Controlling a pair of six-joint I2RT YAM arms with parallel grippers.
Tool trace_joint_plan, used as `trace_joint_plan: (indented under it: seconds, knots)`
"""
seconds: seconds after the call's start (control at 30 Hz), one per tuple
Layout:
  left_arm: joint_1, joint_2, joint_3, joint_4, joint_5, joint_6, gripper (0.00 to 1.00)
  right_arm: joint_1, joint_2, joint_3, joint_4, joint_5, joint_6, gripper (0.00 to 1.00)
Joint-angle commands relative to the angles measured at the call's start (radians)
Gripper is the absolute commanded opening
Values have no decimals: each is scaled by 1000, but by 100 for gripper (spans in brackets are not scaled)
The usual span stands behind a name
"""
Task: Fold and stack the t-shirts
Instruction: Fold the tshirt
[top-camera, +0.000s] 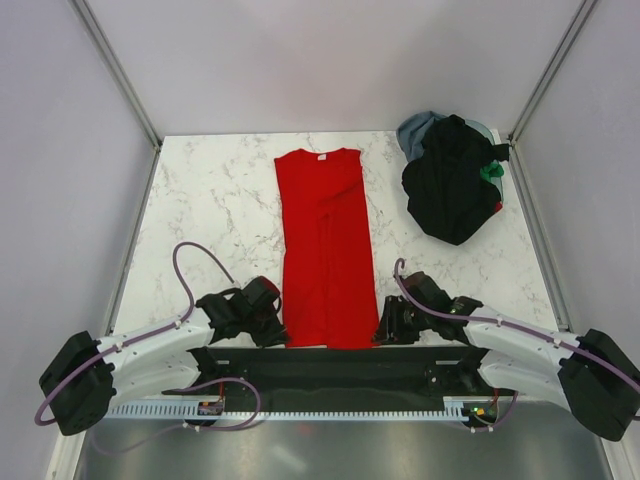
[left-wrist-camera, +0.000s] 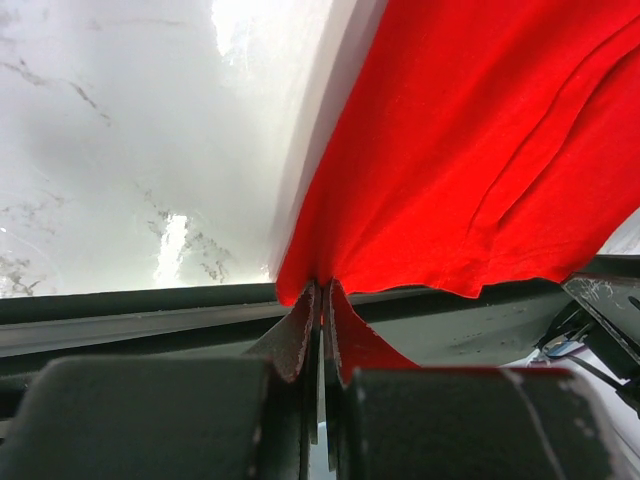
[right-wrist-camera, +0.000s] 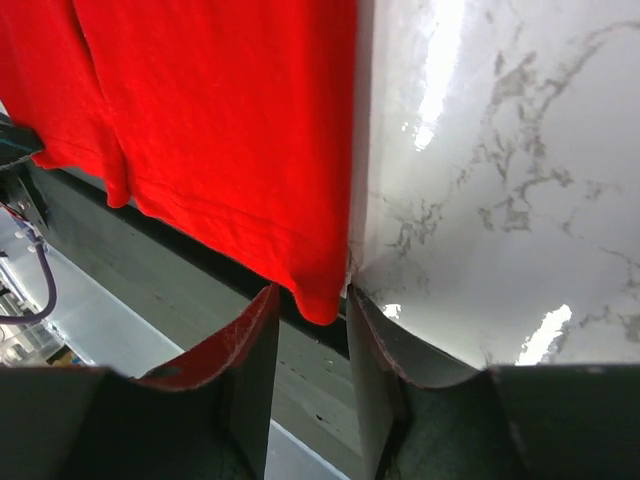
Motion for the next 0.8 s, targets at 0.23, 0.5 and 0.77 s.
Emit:
trace_joint_plan:
  seconds: [0.23, 0.5, 0.77]
  knots:
    - [-10, -36, 10, -1, -7, -21, 2, 36, 54, -17, 51, 20, 15, 6]
    - [-27, -65, 259, -251, -79, 54, 2, 59, -85, 222, -239, 88, 4, 0]
    - [-11, 60, 542, -350, -231, 189, 2, 55, 106, 517, -337, 227, -109, 0]
